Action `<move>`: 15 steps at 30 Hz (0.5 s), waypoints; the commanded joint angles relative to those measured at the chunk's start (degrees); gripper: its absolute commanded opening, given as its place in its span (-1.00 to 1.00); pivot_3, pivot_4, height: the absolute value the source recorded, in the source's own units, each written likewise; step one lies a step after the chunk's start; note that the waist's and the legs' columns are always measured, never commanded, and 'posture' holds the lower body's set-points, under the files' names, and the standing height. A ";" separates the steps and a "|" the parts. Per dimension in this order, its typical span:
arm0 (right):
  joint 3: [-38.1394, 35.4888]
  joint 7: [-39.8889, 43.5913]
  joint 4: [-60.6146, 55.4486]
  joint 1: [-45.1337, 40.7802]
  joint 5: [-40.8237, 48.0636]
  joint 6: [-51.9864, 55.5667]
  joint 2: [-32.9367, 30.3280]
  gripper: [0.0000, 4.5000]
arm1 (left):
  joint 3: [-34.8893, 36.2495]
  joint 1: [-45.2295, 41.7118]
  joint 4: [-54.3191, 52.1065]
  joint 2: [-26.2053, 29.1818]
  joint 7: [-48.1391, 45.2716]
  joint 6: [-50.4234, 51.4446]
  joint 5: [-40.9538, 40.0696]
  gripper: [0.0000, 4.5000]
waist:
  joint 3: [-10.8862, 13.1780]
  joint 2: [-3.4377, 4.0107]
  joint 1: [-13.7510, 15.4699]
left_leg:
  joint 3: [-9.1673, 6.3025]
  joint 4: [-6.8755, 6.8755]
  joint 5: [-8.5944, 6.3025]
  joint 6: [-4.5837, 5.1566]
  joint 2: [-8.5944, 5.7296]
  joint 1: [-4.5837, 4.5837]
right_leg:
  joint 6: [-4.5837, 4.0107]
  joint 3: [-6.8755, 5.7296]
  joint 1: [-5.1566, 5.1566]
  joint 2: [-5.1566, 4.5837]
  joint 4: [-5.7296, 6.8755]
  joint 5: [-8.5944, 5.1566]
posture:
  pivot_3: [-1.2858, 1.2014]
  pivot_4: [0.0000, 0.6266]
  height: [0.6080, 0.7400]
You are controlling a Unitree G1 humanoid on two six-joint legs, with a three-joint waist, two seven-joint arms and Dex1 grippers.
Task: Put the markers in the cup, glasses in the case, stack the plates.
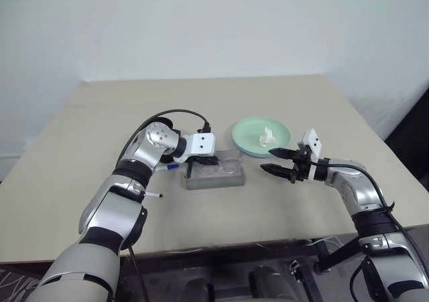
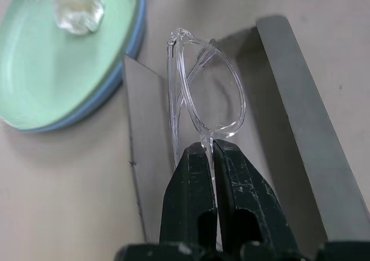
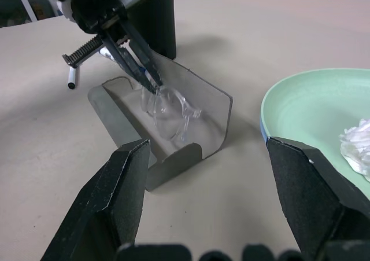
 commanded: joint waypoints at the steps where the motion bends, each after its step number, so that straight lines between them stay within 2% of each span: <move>1: -0.91 -0.31 -1.95 -0.82 0.51 -0.97 0.21 0.55 | 0.18 -0.83 -1.28 0.05 -2.80 -0.15 0.00 -1.00 | 0.00 0.00 0.00 | 0.00 0.00 0.00 0.00 0.00 0.00 | 0.00 0.00 0.00 0.00 0.00 0.00 | 0.03 -1.00 1.00; 4: -0.78 -0.33 -1.76 -0.92 0.39 -1.12 0.36 0.55 | 0.05 -0.26 -1.59 0.21 -4.46 0.60 0.31 -1.00 | 0.00 0.00 -0.02 | 0.00 0.00 0.00 0.00 0.00 0.00 | 0.00 0.00 0.00 0.00 0.00 0.00 | 0.03 -1.00 1.00; 7: -0.74 -0.32 -1.62 -0.99 0.35 -1.25 0.47 0.55 | 0.35 -0.01 -1.73 0.14 -4.34 0.70 0.49 -0.69 | 0.00 0.00 -0.03 | 0.00 0.00 0.00 0.00 0.00 0.01 | 0.00 0.00 0.00 0.00 0.00 0.00 | 0.03 -1.00 1.00; 13: -0.62 -0.31 -1.37 -1.16 0.27 -1.35 0.61 0.55 | 1.73 -0.62 -1.46 -0.56 -1.41 -0.14 0.13 0.22 | 0.00 0.00 0.00 | -0.01 0.01 0.00 0.00 0.00 0.00 | 0.00 0.00 0.01 -0.01 0.01 0.00 | 0.03 -1.00 1.00; 15: -0.58 -0.35 -1.33 -1.23 0.25 -1.36 0.70 0.55 | 2.98 -1.52 -1.23 -1.15 -0.30 0.13 -0.76 0.22 | 0.00 -0.01 0.00 | -0.01 0.01 0.00 0.00 0.00 0.00 | 0.00 0.00 0.01 -0.01 0.01 0.00 | 0.03 -1.00 1.00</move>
